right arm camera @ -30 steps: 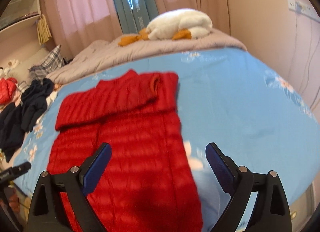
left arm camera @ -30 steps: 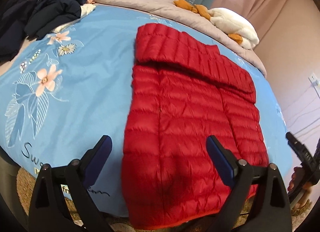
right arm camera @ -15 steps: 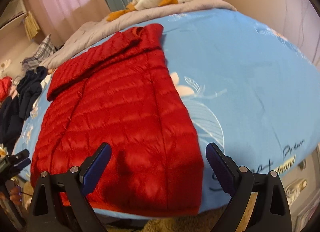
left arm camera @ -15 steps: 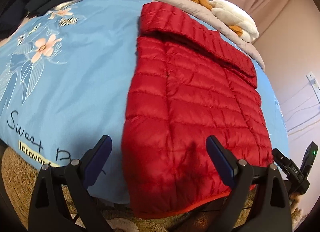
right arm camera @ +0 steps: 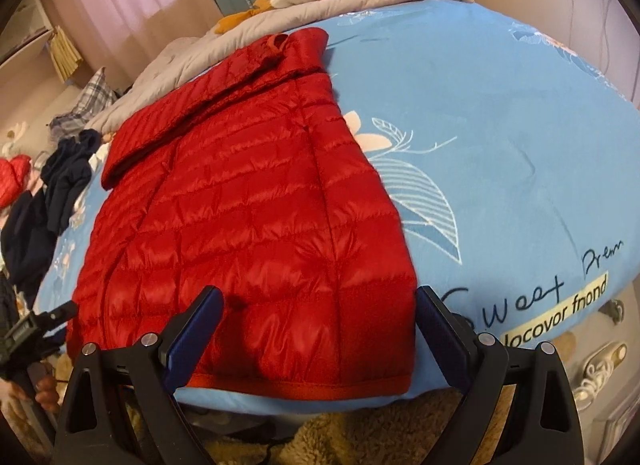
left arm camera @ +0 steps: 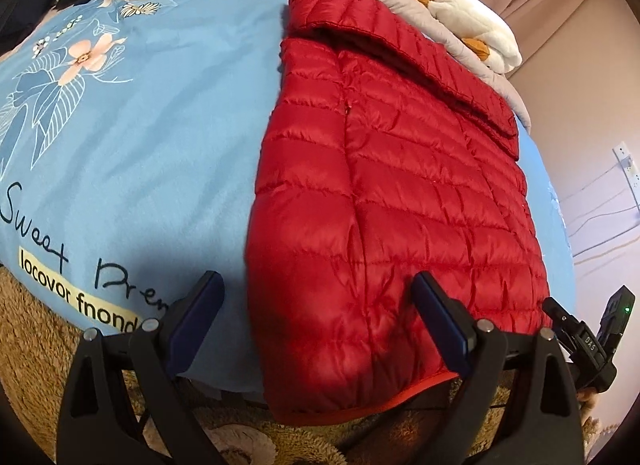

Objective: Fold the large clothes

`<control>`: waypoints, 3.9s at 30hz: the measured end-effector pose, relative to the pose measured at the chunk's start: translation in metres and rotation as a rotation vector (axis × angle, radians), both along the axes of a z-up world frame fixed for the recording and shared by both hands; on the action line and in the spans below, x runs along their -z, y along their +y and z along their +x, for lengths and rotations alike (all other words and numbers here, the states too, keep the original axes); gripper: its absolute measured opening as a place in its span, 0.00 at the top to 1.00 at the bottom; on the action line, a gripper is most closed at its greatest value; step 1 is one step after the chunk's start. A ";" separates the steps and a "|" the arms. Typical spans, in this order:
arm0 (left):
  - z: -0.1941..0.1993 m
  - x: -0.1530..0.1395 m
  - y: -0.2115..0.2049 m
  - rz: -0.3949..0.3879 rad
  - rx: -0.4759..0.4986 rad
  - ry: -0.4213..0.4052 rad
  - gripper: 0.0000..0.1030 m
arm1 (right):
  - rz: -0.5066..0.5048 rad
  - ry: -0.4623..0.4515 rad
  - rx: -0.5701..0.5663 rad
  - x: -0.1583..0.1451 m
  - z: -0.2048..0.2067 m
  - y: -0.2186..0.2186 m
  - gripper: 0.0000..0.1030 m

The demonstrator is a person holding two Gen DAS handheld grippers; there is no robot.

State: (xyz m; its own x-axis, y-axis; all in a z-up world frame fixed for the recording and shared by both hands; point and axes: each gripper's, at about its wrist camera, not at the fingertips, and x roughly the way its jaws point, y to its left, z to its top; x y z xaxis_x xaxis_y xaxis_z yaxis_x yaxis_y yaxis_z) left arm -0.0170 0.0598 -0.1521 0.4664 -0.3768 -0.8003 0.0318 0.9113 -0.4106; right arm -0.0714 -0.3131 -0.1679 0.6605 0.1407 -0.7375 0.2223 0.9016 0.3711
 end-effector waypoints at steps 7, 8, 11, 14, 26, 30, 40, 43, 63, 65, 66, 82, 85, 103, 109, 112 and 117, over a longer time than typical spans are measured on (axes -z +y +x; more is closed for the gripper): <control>-0.005 0.002 0.002 -0.064 0.022 0.018 0.10 | 0.025 -0.003 -0.001 0.003 -0.005 -0.002 0.08; -0.007 0.002 0.002 -0.082 0.026 0.025 0.13 | 0.030 -0.006 -0.005 0.003 -0.005 -0.001 0.08; -0.011 0.004 0.002 -0.128 0.040 0.042 0.16 | 0.029 -0.008 -0.016 0.004 -0.005 0.001 0.12; -0.016 0.004 -0.001 -0.118 0.051 0.041 0.19 | 0.031 -0.007 -0.013 0.005 -0.005 0.002 0.14; -0.021 0.007 -0.006 -0.120 0.087 0.051 0.24 | 0.039 0.002 -0.032 0.009 -0.011 0.000 0.22; -0.023 0.008 -0.005 -0.111 0.093 0.057 0.26 | 0.041 0.011 -0.037 0.009 -0.014 0.001 0.22; -0.019 0.009 -0.009 -0.098 0.095 0.060 0.26 | 0.039 -0.003 -0.045 0.013 -0.013 0.003 0.22; -0.019 0.009 -0.008 -0.100 0.098 0.057 0.26 | 0.039 -0.014 -0.037 0.013 -0.011 0.003 0.25; -0.026 -0.023 -0.016 -0.124 0.129 -0.041 0.87 | -0.017 -0.164 -0.100 -0.025 -0.015 0.018 0.89; -0.029 -0.037 -0.015 -0.119 0.130 -0.085 0.87 | -0.024 -0.191 -0.106 -0.036 -0.016 0.019 0.90; -0.031 -0.041 -0.016 -0.119 0.131 -0.096 0.87 | -0.024 -0.205 -0.106 -0.041 -0.017 0.018 0.90; -0.057 -0.135 -0.003 -0.127 0.158 -0.345 0.87 | -0.077 -0.442 -0.132 -0.119 -0.048 0.020 0.90; -0.066 -0.150 0.001 -0.123 0.167 -0.389 0.87 | -0.088 -0.476 -0.132 -0.130 -0.055 0.021 0.90; -0.059 -0.171 0.001 -0.128 0.170 -0.444 0.86 | -0.108 -0.543 -0.118 -0.144 -0.051 0.018 0.90; -0.044 -0.174 0.000 -0.137 0.158 -0.445 0.86 | -0.103 -0.547 -0.113 -0.148 -0.041 0.017 0.90; -0.035 -0.175 -0.001 -0.139 0.154 -0.440 0.86 | -0.101 -0.547 -0.112 -0.149 -0.037 0.016 0.90; -0.020 -0.180 -0.005 -0.120 0.160 -0.431 0.86 | -0.086 -0.537 -0.104 -0.152 -0.026 0.012 0.90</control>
State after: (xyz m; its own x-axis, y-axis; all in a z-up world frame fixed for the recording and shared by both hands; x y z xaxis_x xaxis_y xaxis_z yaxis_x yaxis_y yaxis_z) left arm -0.0374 0.0547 0.0275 0.6749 -0.5490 -0.4930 0.3586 0.8280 -0.4311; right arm -0.0978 -0.3011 -0.0158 0.9326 0.1795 -0.3131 -0.0697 0.9408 0.3317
